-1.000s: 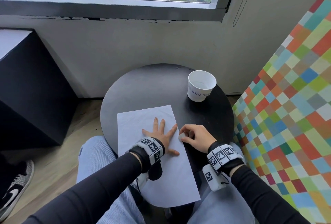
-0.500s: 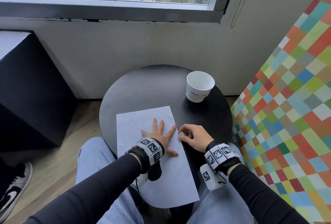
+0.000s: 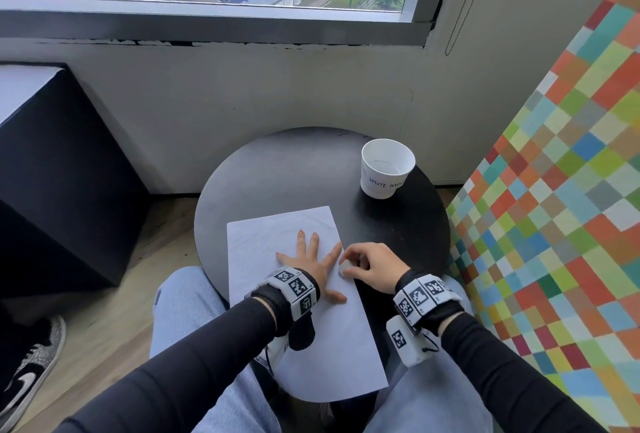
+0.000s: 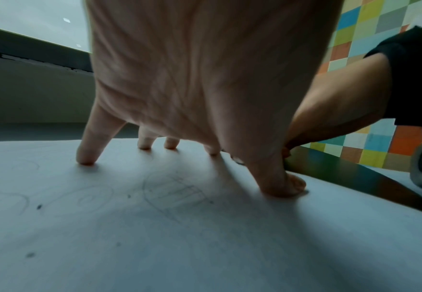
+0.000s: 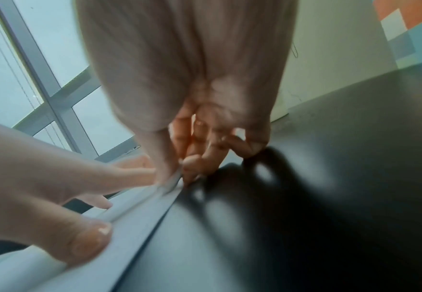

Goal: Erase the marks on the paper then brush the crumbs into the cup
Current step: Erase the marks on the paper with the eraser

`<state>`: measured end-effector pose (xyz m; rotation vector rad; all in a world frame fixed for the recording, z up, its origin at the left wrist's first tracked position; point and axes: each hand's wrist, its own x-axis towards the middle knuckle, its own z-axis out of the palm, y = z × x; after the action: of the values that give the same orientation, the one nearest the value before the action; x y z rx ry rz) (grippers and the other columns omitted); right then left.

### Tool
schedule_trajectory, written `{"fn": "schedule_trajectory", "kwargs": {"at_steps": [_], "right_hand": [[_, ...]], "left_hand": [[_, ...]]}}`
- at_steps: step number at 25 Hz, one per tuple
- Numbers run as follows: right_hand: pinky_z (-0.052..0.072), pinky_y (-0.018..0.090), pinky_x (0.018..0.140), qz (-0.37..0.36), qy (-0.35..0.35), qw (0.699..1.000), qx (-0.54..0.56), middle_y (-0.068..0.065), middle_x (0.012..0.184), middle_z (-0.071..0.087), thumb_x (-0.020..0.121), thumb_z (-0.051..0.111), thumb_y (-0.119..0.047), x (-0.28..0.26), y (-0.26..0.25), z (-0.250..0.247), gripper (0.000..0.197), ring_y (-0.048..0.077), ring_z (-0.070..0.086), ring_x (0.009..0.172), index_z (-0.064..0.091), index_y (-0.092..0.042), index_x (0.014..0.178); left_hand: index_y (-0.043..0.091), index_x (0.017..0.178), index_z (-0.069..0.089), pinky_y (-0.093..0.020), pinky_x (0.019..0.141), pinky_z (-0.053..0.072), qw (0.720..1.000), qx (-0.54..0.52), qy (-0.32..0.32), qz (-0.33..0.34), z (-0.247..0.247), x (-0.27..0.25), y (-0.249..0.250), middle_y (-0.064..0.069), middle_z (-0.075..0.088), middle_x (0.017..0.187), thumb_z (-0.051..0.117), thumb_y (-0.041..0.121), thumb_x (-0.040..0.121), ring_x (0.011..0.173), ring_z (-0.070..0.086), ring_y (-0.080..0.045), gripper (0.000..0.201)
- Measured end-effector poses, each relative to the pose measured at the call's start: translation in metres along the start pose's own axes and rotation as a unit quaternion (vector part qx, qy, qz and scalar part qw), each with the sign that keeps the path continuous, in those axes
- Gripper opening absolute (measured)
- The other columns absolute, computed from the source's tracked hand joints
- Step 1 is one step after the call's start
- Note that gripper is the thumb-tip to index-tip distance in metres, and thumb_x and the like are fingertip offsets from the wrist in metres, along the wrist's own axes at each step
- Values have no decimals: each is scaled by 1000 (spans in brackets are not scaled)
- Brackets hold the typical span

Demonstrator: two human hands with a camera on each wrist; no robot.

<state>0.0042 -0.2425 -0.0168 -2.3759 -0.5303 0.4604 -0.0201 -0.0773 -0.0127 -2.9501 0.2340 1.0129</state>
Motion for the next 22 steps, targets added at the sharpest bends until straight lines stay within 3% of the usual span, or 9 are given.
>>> {"fn": "schedule_trajectory", "kwargs": {"at_steps": [2, 6, 9, 10, 13, 14, 17, 21, 22], "right_hand": [[36, 15, 62, 8, 52, 998, 15, -8, 73, 56, 82, 70, -21, 0, 0, 2, 10, 5, 44, 57, 70, -19, 92], [38, 12, 60, -15, -35, 999, -6, -7, 74, 58, 80, 73, -24, 1, -2, 0, 12, 5, 44, 56, 71, -22, 92], [36, 14, 63, 19, 53, 998, 6, -7, 76, 58, 82, 70, -22, 7, -4, 0, 11, 4, 45, 57, 70, -19, 93], [36, 15, 63, 23, 45, 999, 9, -7, 75, 58, 82, 70, -22, 8, -5, -1, 10, 3, 45, 56, 70, -20, 92], [39, 12, 60, 13, -64, 998, -5, -8, 72, 59, 78, 74, -26, 8, -6, -6, 12, 2, 46, 55, 72, -24, 89], [38, 11, 59, 19, -58, 998, -9, -7, 73, 60, 78, 74, -26, 9, -7, -6, 12, 2, 46, 55, 72, -24, 90], [36, 13, 60, 52, 46, 997, 14, -4, 74, 58, 80, 72, -21, 11, -9, -5, 10, 3, 44, 56, 70, -18, 90], [39, 9, 59, 24, -59, 998, -12, -9, 69, 57, 77, 76, -27, 9, -11, -8, 12, 3, 47, 58, 73, -24, 88], [39, 8, 58, 32, -44, 998, -11, -9, 69, 57, 77, 76, -26, 10, -11, -8, 12, 3, 47, 58, 73, -23, 88]], "left_hand": [[39, 153, -18, -72, 107, 19, 1000, 0, 2, 1, 0, 1, -1, -9, -24, 162, 51, 78, 80, 146, -27, -35, 108], [27, 154, -22, -72, 108, 20, 1000, 2, 6, -9, 2, 3, -5, -4, -25, 162, 50, 83, 76, 147, -27, -32, 120], [23, 154, -22, -69, 110, 22, 1000, 5, 9, -10, 1, 2, -4, -4, -24, 162, 50, 83, 76, 148, -25, -32, 121], [23, 154, -22, -67, 110, 24, 1000, 6, 11, -10, 0, 2, -3, -4, -23, 163, 50, 83, 76, 148, -24, -32, 121], [22, 154, -21, -65, 110, 26, 1000, 9, 12, -11, -1, 0, -2, -5, -22, 163, 50, 82, 76, 148, -23, -33, 121], [22, 154, -21, -64, 110, 26, 1000, 11, 12, -12, 0, 0, -2, -5, -22, 163, 50, 82, 76, 148, -23, -33, 121], [23, 154, -21, -64, 110, 27, 1000, 11, 13, -11, 1, 3, -3, -5, -22, 163, 51, 83, 76, 148, -23, -33, 122], [22, 154, -21, -65, 110, 25, 1000, 12, 9, -11, 1, 2, -3, -5, -22, 163, 50, 83, 76, 148, -23, -33, 123], [23, 154, -21, -65, 110, 25, 1000, 14, 10, -12, 2, 2, -3, -5, -22, 163, 50, 83, 76, 148, -23, -33, 122]]}}
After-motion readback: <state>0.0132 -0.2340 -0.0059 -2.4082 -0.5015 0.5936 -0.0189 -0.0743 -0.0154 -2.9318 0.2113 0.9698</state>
